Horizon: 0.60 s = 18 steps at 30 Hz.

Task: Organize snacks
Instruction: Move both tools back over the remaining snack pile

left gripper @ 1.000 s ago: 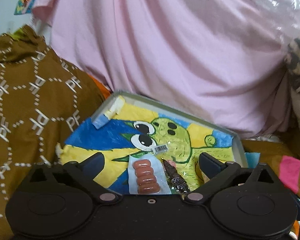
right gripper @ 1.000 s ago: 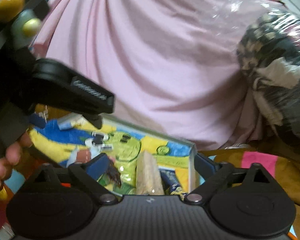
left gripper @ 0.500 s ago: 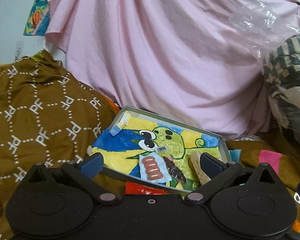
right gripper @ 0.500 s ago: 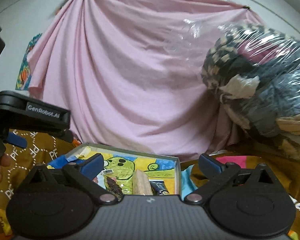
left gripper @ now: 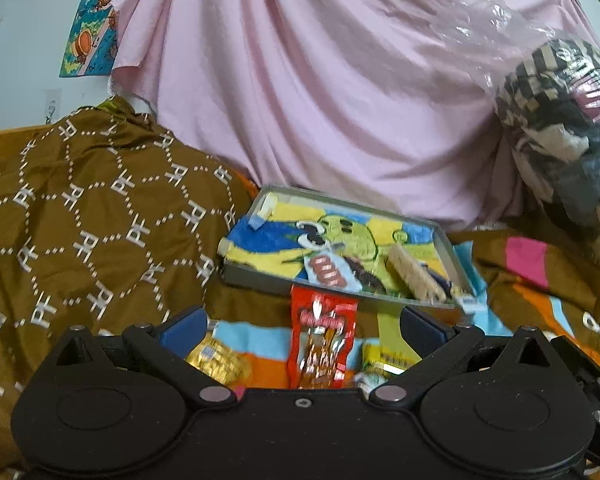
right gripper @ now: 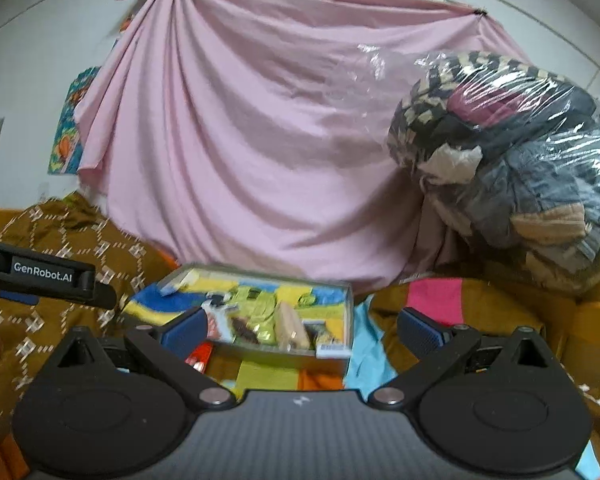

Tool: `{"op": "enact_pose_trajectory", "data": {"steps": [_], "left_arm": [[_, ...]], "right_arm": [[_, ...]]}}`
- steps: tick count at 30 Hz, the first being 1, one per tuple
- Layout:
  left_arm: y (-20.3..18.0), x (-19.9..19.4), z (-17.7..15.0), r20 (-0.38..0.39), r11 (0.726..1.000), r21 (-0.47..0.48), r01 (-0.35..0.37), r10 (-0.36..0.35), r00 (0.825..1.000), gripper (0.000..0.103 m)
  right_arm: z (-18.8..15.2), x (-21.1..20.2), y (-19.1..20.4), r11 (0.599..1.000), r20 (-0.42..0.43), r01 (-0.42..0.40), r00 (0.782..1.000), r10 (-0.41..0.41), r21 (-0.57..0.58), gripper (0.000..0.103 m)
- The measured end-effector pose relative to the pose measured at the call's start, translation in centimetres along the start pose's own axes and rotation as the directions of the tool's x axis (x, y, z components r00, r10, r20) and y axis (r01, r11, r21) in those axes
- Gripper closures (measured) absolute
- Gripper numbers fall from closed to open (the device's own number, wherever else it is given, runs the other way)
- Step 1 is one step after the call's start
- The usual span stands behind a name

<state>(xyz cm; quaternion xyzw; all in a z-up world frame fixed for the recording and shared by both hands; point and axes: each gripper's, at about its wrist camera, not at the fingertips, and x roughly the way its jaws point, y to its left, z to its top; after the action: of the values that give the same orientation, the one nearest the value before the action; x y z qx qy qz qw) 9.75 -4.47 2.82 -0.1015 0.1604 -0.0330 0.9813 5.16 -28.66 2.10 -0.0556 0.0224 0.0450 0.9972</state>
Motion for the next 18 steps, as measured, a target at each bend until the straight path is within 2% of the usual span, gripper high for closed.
{"op": "enact_pose_trajectory", "data": {"steps": [4,9,12,18], "left_arm": [[0.4,-0.7,-1.6,-0.031,1.000,0.021,0.003,-0.002,1.000,0.001],[1.0,-1.0,-3.4,-0.083,1.000,0.020,0.006,-0.004,0.997,0.001],[1.4,-1.0,-4.4,-0.110,1.000,0.019,-0.002,0.004,0.994,0.001],[2.0,-0.7,-5.8,-0.156,0.999,0.038,-0.012,0.018,0.988,0.001]], "right_arm": [[-0.7,-0.5,0.3,0.999,-0.086,-0.046,0.995,0.047,0.016,0.000],[-2.0,0.7,0.6,0.996,-0.252,-0.082,0.963,0.090,0.044,0.000],[-2.5,1.3,1.1,0.996,-0.303,-0.082,0.949,0.086,0.026,0.000],[-3.4,1.9,2.2,0.991,-0.371,-0.131,0.921,0.120,-0.004,0.000]]}}
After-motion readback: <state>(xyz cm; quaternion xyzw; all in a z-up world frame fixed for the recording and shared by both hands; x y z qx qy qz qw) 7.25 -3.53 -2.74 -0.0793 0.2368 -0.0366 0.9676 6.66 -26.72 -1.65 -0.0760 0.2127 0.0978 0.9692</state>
